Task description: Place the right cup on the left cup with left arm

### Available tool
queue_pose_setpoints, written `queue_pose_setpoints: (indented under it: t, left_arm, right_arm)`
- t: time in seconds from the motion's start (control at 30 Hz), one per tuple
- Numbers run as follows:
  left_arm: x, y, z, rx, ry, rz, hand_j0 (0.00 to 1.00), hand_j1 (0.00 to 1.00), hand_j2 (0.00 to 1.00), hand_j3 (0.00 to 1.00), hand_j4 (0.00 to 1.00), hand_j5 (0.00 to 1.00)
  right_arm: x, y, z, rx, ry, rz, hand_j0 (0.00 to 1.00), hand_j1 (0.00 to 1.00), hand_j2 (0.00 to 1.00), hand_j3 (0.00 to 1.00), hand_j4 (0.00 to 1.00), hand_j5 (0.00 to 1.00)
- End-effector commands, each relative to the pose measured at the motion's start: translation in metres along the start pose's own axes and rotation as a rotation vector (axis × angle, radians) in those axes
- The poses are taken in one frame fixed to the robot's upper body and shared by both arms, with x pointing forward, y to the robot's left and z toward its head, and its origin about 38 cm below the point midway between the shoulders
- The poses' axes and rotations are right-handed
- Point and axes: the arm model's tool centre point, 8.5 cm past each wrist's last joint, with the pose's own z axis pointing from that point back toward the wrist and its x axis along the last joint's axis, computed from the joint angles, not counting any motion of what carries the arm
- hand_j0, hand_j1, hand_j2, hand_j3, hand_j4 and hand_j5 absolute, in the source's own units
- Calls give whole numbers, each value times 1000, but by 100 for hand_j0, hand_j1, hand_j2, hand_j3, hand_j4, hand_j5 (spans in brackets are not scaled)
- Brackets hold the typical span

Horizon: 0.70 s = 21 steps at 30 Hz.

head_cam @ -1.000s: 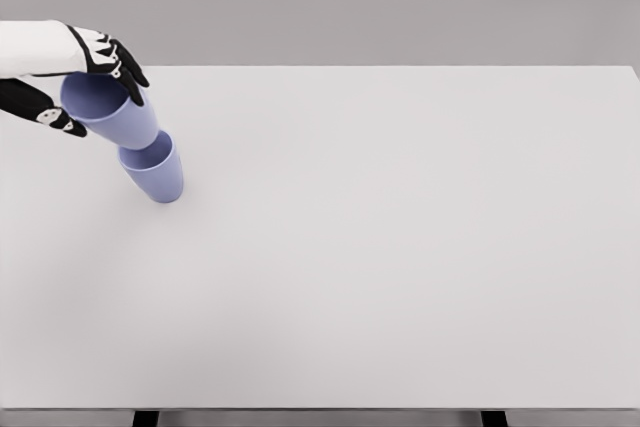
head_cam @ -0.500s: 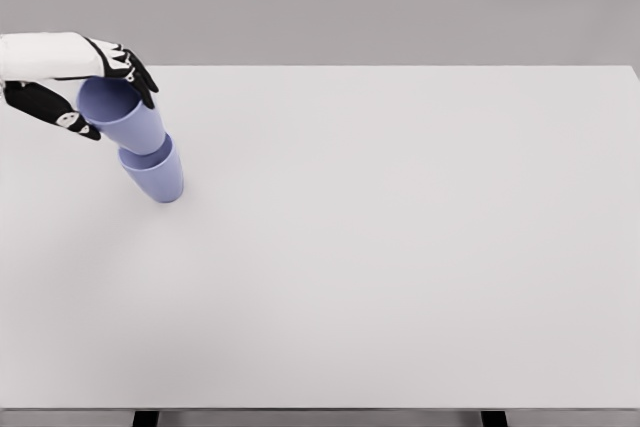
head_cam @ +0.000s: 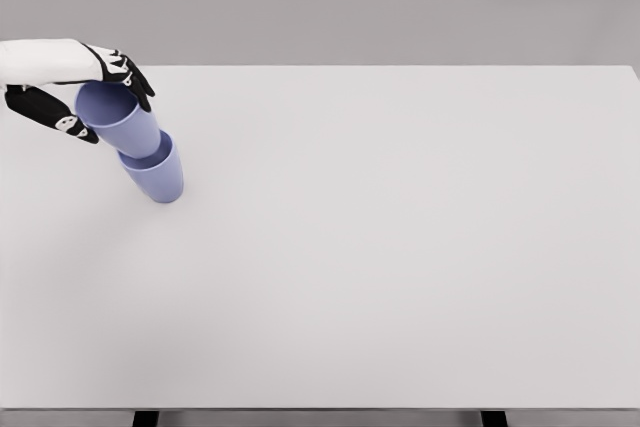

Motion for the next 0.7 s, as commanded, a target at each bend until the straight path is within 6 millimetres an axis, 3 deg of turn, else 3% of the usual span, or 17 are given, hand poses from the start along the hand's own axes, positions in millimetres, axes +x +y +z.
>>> queue_pose_setpoints:
  t: [0.0,0.67]
  left_arm:
    - [0,1,-2,5,-2,7,58,58,58,58,58,58]
    - [-7,-9,-14,-14,0,19,59,59,59,59,59,59]
  right_arm:
    - [0,0,0,-1,0,1,100,100,100,100,100,100]
    - [0,0,0,1,0,1,100,100,100,100,100,100]
